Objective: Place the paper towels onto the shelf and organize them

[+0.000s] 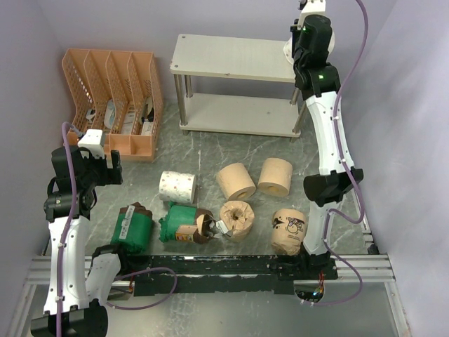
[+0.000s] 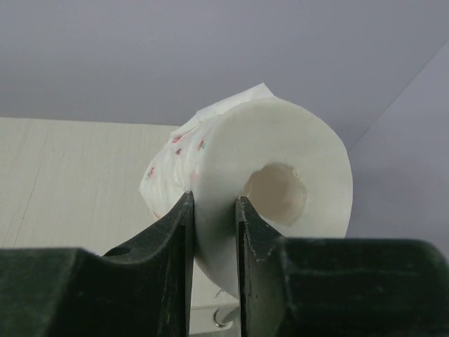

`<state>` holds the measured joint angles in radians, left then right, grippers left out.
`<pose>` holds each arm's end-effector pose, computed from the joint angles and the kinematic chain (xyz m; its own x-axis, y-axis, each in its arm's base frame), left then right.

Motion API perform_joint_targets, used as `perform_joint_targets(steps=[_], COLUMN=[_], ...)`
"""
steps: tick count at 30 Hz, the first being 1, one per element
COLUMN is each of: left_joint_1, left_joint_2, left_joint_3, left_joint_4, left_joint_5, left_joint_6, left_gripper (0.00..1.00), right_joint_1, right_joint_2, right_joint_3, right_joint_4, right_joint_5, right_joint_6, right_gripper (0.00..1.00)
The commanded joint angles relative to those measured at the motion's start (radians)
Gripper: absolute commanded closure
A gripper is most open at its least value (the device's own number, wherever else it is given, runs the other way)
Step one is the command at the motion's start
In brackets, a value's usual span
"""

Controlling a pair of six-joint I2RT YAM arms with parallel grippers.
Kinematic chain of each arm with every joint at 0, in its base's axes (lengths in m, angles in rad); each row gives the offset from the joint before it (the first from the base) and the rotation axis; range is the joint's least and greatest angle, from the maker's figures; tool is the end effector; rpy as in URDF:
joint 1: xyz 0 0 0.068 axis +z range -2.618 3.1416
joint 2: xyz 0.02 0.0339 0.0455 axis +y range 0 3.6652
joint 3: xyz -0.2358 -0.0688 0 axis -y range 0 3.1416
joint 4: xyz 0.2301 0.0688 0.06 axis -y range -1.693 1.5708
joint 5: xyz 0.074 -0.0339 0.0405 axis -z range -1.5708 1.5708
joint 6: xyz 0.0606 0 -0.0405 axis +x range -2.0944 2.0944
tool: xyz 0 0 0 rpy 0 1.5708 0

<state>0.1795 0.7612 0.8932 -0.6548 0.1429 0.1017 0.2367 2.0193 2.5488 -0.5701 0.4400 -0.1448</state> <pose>0.1841 0.0246 0.2990 -0.4944 0.0124 -0.8692 -0.0051 0.9998 0.0172 0.4136 0.0732 0.4888 -0.0681 -0.1507 -0.9862 0.1938 0.9677 -0.1613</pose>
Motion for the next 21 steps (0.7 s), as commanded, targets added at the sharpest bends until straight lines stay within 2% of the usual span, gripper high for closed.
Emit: perform_joint_targets(steps=[1, 9, 12, 21], left_joint_1=[-0.005, -0.005, -0.005, -0.005], left_joint_2=[-0.001, 0.0, 0.0, 0.002], left_joint_3=[0.024, 0.026, 0.027, 0.027], left_joint_4=[0.015, 0.015, 0.014, 0.015], left_joint_5=[-0.008, -0.011, -0.01, -0.01], left_joint_6=[0.006, 0.003, 0.003, 0.004], left_gripper=[0.05, 0.05, 0.05, 0.05], right_joint_1=[-0.004, -0.002, -0.003, -0.002], right_joint_2=[-0.051, -0.065, -0.068, -0.08], right_joint_3=[0.056, 0.053, 0.051, 0.032], right_joint_4=[-0.011, -0.048, -0.056, -0.007], right_joint_5=[0.0, -0.022, -0.029, -0.075], right_joint_6=[0.016, 0.043, 0.051, 0.058], right_gripper=[1.0, 0.99, 0.87, 0.69])
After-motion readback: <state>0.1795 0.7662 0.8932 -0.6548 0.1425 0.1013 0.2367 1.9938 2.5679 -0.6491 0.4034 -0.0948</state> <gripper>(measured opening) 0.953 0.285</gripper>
